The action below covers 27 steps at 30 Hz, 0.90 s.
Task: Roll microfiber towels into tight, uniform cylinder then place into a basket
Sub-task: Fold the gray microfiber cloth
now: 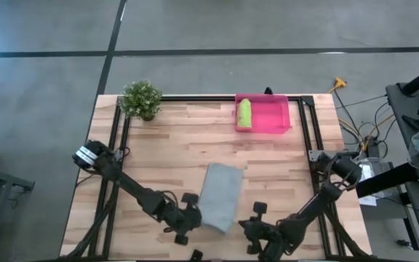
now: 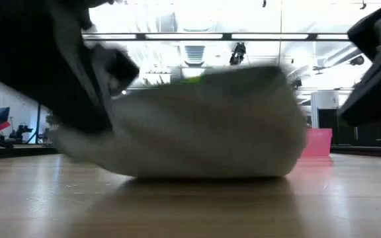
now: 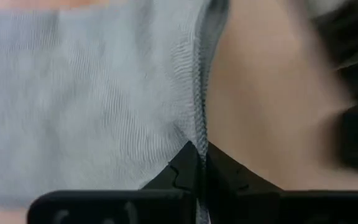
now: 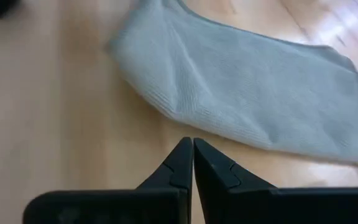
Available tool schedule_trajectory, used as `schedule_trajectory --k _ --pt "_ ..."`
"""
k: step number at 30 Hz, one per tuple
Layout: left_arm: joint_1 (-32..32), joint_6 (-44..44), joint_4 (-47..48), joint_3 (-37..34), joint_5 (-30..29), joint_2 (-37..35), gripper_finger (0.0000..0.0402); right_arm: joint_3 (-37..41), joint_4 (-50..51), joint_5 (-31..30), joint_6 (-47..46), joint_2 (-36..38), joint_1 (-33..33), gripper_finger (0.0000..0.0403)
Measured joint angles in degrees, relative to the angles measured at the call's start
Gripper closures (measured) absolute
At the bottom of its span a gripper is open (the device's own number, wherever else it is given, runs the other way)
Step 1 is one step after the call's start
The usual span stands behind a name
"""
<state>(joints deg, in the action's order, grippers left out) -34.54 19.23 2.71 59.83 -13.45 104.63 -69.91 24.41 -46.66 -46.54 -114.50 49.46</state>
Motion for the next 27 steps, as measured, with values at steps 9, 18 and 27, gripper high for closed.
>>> schedule_trajectory --k 9,18,27 --pt "-1.5 -0.5 -0.2 4.4 5.0 -5.0 0.0401 0.0 -2.2 -5.8 1.3 2.0 3.5 0.0395" --pt "5.4 -5.2 3.2 4.2 1.0 -7.1 0.0401 0.0 -2.7 -9.4 4.5 4.3 4.8 0.0395" --pt "14.2 -8.3 4.3 1.0 1.4 -6.4 0.0401 0.0 -2.3 -9.5 6.8 4.3 4.8 0.0394"
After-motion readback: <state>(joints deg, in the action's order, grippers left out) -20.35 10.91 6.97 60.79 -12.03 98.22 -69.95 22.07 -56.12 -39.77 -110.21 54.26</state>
